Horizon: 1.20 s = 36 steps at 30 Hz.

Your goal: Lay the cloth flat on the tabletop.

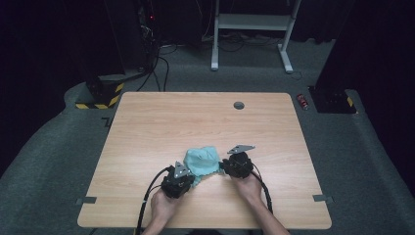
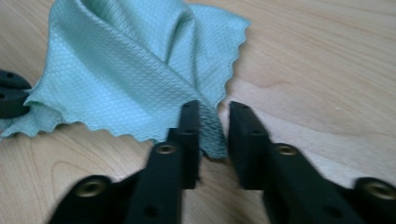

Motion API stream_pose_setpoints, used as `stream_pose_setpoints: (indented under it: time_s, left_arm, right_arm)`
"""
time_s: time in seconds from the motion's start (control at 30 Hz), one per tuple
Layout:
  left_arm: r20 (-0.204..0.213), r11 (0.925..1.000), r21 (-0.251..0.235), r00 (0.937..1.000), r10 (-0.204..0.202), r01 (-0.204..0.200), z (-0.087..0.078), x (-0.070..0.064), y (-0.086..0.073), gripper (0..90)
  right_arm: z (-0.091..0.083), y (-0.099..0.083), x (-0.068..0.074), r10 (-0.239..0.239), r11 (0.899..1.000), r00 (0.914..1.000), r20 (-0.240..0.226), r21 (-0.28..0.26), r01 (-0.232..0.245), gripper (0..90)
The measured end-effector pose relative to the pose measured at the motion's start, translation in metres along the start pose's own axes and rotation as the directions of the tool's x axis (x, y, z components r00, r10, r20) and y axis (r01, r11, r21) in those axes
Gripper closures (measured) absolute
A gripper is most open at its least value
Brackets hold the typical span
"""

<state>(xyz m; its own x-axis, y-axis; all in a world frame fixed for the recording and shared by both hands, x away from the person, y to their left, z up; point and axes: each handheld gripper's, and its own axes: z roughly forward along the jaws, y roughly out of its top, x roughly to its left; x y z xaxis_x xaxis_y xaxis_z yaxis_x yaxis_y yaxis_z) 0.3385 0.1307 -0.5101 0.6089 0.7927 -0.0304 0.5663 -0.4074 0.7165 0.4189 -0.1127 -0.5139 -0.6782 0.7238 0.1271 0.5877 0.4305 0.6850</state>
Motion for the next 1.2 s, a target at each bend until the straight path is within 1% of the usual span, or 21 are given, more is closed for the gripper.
stream_pose_setpoints:
  time_s: [0.07,0.17,0.27,0.3,0.4,0.43,0.5,0.6,0.63,0.67,0.73,0.8,0.83,0.87,0.9,0.93,0.97,1.0,1.03,1.1,1.2]
  left_arm:
    - [0.002,1.0,-0.003,1.0,-0.007,0.007,-0.001,0.001,0.0,86.3]
    - [0.001,0.9999,-0.01,0.9999,-0.012,0.012,-0.004,0.004,0.0,86.3]
    - [-0.004,0.9996,-0.019,0.9998,-0.021,0.021,-0.007,0.006,0.0,86.3]
    - [-0.008,0.9996,-0.02,0.9997,-0.022,0.021,-0.008,0.008,0.0,86.3]
    - [-0.022,0.9994,-0.025,0.9995,-0.022,0.021,-0.013,0.012,0.0,86.4]
    - [-0.032,0.999,-0.034,0.9991,-0.03,0.029,-0.017,0.016,-0.001,86.5]
    - [-0.038,0.9987,-0.038,0.9986,-0.036,0.034,-0.02,0.019,-0.001,86.6]
    - [-0.049,0.9977,-0.046,0.9975,-0.051,0.049,-0.025,0.026,-0.003,86.8]
    - [-0.052,0.997,-0.053,0.9969,-0.06,0.057,-0.027,0.029,-0.003,86.8]
    - [-0.047,0.9963,-0.058,0.9967,-0.066,0.063,-0.028,0.031,-0.003,86.9]
    - [-0.043,0.9959,-0.064,0.9968,-0.067,0.064,-0.029,0.031,-0.001,86.9]
    - [-0.051,0.9972,-0.06,0.9976,-0.047,0.044,-0.029,0.029,0.001,87.0]
    - [-0.038,0.9972,-0.064,0.9983,-0.043,0.04,-0.029,0.028,0.001,86.9]
    - [-0.038,0.9972,-0.064,0.9983,-0.043,0.04,-0.029,0.028,0.001,86.9]
    - [-0.015,0.9967,-0.067,0.9988,-0.047,0.046,-0.03,0.027,0.0,86.9]
    - [-0.002,0.9969,-0.064,0.9989,-0.046,0.046,-0.031,0.026,-0.001,86.9]
    - [0.023,0.9974,-0.058,0.9988,-0.042,0.044,-0.032,0.024,-0.002,86.7]
    - [0.034,0.998,-0.052,0.9988,-0.036,0.037,-0.032,0.023,-0.003,86.5]
    - [0.047,0.9987,-0.042,0.9986,-0.026,0.028,-0.032,0.02,-0.004,86.0]
    - [0.057,0.9996,-0.026,0.9984,-0.001,0.003,-0.032,0.015,-0.006,85.8]
    - [0.08,0.9998,0.01,0.9967,0.016,-0.017,-0.028,0.009,-0.009,83.5]
  right_arm:
    - [0.0,0.0,0.001,-0.02,1.0,0.9998,0.0,0.002,0.02,89.0]
    - [-0.003,0.001,0.003,-0.029,1.0,0.9996,0.006,-0.006,0.029,90.0]
    - [-0.009,0.002,0.001,-0.025,0.999,0.9996,0.013,-0.034,0.025,90.0]
    - [-0.012,0.002,0.0,-0.012,0.999,0.9998,0.016,-0.042,0.012,90.0]
    - [-0.023,0.002,-0.008,-0.004,0.997,0.9992,0.04,-0.075,0.007,90.0]
    - [-0.026,0.002,-0.011,0.005,0.997,0.9989,0.046,-0.08,-0.001,90.0]
    - [-0.029,0.001,-0.014,0.011,0.996,0.9985,0.053,-0.085,-0.007,90.0]
    - [-0.039,-0.004,-0.025,0.046,0.994,0.9964,0.072,-0.1,-0.039,90.0]
    - [-0.04,-0.005,-0.028,0.045,0.994,0.9962,0.075,-0.103,-0.037,90.0]
    - [-0.045,-0.009,-0.035,0.065,0.992,0.9949,0.077,-0.11,-0.056,90.0]
    - [-0.046,-0.011,-0.036,0.074,0.992,0.9945,0.074,-0.107,-0.065,90.0]
    - [-0.047,-0.013,-0.036,0.065,0.993,0.9943,0.085,-0.104,-0.056,90.0]
    - [-0.049,-0.016,-0.035,0.062,0.994,0.9939,0.091,-0.101,-0.053,90.0]
    - [-0.049,-0.016,-0.035,0.062,0.994,0.9939,0.091,-0.101,-0.053,90.0]
    - [-0.054,-0.021,-0.035,0.054,0.994,0.9947,0.088,-0.103,-0.044,90.0]
    - [-0.054,-0.021,-0.035,0.054,0.994,0.9947,0.088,-0.103,-0.044,90.0]
    - [-0.056,-0.023,-0.035,0.051,0.994,0.9952,0.084,-0.106,-0.042,90.0]
    - [-0.061,-0.027,-0.034,0.054,0.993,0.9954,0.079,-0.107,-0.046,90.0]
    - [-0.07,-0.035,-0.032,0.046,0.993,0.996,0.077,-0.11,-0.038,90.0]
    - [-0.073,-0.038,-0.031,0.042,0.994,0.9963,0.076,-0.108,-0.034,90.0]
    - [-0.08,-0.052,-0.026,0.028,0.997,0.9976,0.064,-0.079,-0.023,90.0]
